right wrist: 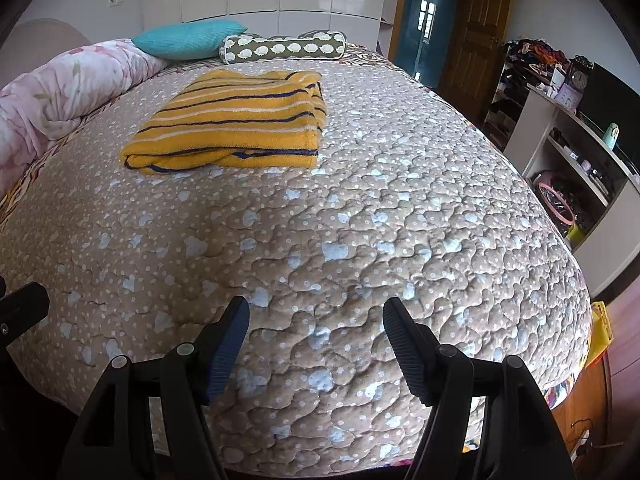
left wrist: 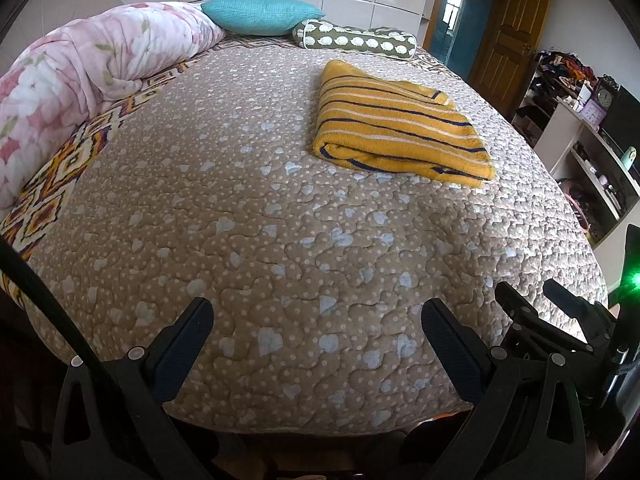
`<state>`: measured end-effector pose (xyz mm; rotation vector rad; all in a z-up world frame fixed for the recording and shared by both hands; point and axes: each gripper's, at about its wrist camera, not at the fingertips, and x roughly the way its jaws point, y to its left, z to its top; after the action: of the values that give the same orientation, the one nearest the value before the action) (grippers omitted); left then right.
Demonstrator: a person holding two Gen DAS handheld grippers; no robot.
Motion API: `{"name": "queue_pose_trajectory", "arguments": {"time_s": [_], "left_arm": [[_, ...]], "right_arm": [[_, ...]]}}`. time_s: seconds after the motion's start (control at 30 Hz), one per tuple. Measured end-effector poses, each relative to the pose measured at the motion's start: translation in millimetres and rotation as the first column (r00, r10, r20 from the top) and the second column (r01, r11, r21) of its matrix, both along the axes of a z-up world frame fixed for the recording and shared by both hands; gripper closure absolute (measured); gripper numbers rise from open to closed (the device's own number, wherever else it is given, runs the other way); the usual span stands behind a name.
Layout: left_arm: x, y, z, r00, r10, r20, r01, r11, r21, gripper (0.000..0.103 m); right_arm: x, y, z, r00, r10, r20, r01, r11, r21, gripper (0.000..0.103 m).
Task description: Fold small clothes
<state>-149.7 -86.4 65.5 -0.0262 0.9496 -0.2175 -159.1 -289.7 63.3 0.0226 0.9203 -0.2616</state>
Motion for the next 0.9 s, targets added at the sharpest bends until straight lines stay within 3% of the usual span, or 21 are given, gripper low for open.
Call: {"name": "queue_pose_trajectory", "arguments": {"time_s": [0.9], "left_arm": [[3.4, 3.5, -11.5, 0.999, 0.005, -0.045, -0.005, 1.000, -0.002, 0.000]], "right_arm": [[-0.1, -1.8, -8.5, 1.000, 0.001, -0.022, -0.001, 1.000, 0.000, 0.028]]}}
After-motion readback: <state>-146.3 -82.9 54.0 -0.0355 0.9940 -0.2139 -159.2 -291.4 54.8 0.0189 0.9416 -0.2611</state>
